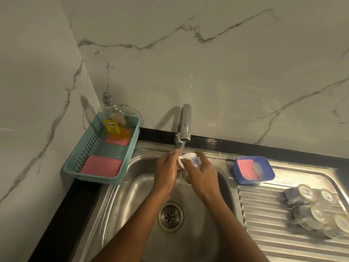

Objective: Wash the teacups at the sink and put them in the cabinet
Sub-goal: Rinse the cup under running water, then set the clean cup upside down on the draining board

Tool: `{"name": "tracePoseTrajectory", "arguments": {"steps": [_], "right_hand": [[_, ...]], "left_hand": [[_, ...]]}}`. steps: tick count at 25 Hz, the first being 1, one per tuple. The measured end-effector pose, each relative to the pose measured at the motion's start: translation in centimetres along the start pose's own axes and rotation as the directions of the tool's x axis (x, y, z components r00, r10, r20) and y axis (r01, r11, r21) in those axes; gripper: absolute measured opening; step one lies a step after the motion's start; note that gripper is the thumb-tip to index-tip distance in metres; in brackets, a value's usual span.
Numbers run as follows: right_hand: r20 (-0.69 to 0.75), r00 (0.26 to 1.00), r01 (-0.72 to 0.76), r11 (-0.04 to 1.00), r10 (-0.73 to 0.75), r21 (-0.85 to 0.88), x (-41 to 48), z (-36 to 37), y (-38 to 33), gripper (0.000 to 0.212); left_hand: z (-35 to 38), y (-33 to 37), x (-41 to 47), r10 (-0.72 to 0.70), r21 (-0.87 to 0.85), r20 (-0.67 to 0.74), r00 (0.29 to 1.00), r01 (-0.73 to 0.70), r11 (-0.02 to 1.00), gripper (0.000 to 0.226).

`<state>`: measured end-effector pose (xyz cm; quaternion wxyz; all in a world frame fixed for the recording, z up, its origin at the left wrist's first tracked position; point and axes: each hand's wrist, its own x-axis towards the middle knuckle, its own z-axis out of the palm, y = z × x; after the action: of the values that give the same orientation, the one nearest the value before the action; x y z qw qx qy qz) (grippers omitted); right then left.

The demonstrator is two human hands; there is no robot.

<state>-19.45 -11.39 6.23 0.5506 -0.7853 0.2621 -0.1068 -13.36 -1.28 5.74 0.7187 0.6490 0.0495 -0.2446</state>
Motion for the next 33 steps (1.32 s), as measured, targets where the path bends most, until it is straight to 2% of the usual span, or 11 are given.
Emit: {"name": "tracePoseTrajectory", "arguments": {"steps": [2, 3, 5, 6, 8, 11, 18, 21, 25, 29, 33], "right_hand": [[-0.062, 0.998, 0.015, 1.000, -0.016, -0.022, -1.5, 1.1, 2.8, 0.025], [0.007, 0.987, -0.158, 0.987, 0.158, 0.006, -2.2, 2.2, 4.8, 0.023], [0.190, 0.782, -0.608, 0.794, 0.593, 0.026, -3.2, 4.1, 8.4, 0.034], [0.220, 0.720, -0.679, 0.733, 0.659, 0.028, -3.8, 4.7, 9.9, 0.043], [0.210, 0.723, -0.681, 0.730, 0.658, 0.057, -3.5, 5.6, 10.9, 0.050], [0.178, 0.716, -0.698, 0.695, 0.675, 0.170, -3.4, 5.3, 9.7, 0.032], [0.236, 0.682, -0.732, 0.643, 0.693, 0.226, -3.7, 3.4, 9.5, 0.032], [0.261, 0.694, -0.719, 0.629, 0.671, 0.295, -4.3, 2.9, 8.2, 0.032], [0.268, 0.770, -0.638, 0.691, 0.579, 0.340, -5.3, 2.1, 6.1, 0.025], [0.350, 0.799, -0.591, 0.745, 0.488, 0.311, -7.0, 1.1, 2.3, 0.041], [0.505, 0.814, -0.416, 0.895, 0.286, 0.163, -8.7, -3.0, -6.2, 0.068]], "left_hand": [[0.0, -1.1, 0.8, 0.040, 0.057, -0.073, 0.997, -0.036, 0.998, 0.023], [-0.1, -1.8, 1.2, 0.020, 0.116, -0.104, 0.994, -0.008, 0.993, 0.029], [-0.4, -2.4, 2.2, -0.025, 0.209, -0.136, 0.990, 0.054, 0.976, 0.043], [-0.5, -2.3, 2.5, -0.017, 0.231, -0.125, 0.992, 0.046, 0.972, 0.050], [-0.5, -1.1, 3.4, 0.050, 0.267, -0.039, 0.998, -0.037, 0.963, 0.063], [0.1, 0.8, 5.3, 0.076, 0.327, 0.060, 0.995, -0.091, 0.941, 0.077], [-0.2, 2.1, 7.6, 0.081, 0.427, 0.193, 0.978, -0.158, 0.890, 0.073], [-0.7, 1.7, 6.2, 0.061, 0.390, 0.136, 0.989, -0.110, 0.914, 0.069], [-0.7, -2.5, 0.2, -0.055, 0.452, -0.062, 0.997, 0.077, 0.889, 0.027], [-0.3, -4.4, -6.9, -0.429, 0.331, 0.007, 0.903, 0.403, 0.853, 0.062], [0.8, 2.5, -13.0, -0.339, 0.152, 0.170, 0.925, 0.315, 0.937, 0.078]]}}
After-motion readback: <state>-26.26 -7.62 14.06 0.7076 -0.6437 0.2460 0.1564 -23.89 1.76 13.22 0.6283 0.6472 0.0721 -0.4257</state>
